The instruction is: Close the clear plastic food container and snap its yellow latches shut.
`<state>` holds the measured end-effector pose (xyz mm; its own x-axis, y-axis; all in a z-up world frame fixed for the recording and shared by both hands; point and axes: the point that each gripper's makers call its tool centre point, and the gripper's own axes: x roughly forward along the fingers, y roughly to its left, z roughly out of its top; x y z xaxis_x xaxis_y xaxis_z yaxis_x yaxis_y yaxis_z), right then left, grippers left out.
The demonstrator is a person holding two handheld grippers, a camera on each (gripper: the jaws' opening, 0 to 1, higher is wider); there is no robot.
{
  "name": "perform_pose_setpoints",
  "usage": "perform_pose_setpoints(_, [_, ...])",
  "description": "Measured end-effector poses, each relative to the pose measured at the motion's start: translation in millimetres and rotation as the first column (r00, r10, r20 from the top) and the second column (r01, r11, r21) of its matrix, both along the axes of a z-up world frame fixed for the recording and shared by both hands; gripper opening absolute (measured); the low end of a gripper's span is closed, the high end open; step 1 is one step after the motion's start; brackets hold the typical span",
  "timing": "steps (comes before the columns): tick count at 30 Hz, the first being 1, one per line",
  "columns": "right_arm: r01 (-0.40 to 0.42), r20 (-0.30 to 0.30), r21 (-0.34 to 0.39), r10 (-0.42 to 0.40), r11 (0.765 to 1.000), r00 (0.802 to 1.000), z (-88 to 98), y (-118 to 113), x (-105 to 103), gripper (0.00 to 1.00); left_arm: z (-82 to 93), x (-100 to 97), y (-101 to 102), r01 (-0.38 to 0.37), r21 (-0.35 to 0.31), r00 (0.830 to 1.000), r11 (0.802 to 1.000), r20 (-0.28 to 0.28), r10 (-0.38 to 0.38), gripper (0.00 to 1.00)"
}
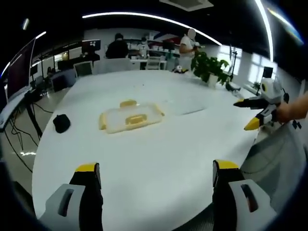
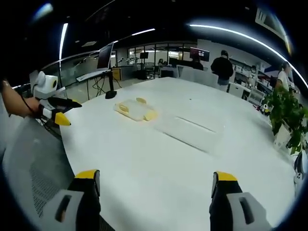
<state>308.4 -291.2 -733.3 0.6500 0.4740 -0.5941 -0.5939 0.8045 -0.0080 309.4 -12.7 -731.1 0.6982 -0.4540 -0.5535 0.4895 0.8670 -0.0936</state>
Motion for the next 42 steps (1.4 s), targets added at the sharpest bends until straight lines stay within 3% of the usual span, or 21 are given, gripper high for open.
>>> perform_pose_setpoints(6, [-0.011,0.035,0.036,0.009,0.999,0.999,11.3,4,5,0.95,7.9,3.9,0,-0.005,-0.023,0.999,1.000,0.035,0.006,0.95])
perform_pose_setpoints(11, [-0.022,0.002,0.081,0.022,0.996,1.000,8.1,10,1,0.95,10.5,4.9,2,-0.015,0.005,0.998,1.000,0.056,0.015,0.94])
perform_pose_setpoints(14, [-0.046,-0.010,0.073,0.047,0.996,0.999,3.6,15,-4,0.95,7.4,2.8,6,-0.027,0.026,0.999,0.999,0.041,0.026,0.92])
perform_pose_setpoints(17, [-0.046,0.009,0.068,0.046,0.997,0.999,9.1,16,-2,0.95,12.5,4.1,6,-0.035,-0.012,0.998,0.999,0.053,0.035,0.92])
perform_pose_setpoints(20, [-0.020,0.018,0.064,0.019,0.998,1.000,11.5,11,3,0.95,10.8,4.8,3,-0.017,-0.031,0.999,0.999,0.037,0.018,0.92])
perform_pose_setpoints(25, [0.007,0.007,0.038,-0.007,0.999,1.000,7.7,4,8,0.95,16.5,8.5,-6,0.027,-0.039,0.998,0.999,0.055,-0.025,0.91])
perform_pose_setpoints(30, [0.010,0.023,0.032,-0.011,0.999,1.000,12.8,8,13,0.92,13.1,10.9,-8,0.047,-0.054,0.998,0.997,0.039,-0.045,0.90])
perform_pose_setpoints(42, [-0.082,0.010,-0.029,0.082,0.996,0.997,10.4,30,31,0.88,11.1,34.8,-6,0.130,-0.014,0.991,0.991,0.041,-0.129,0.88])
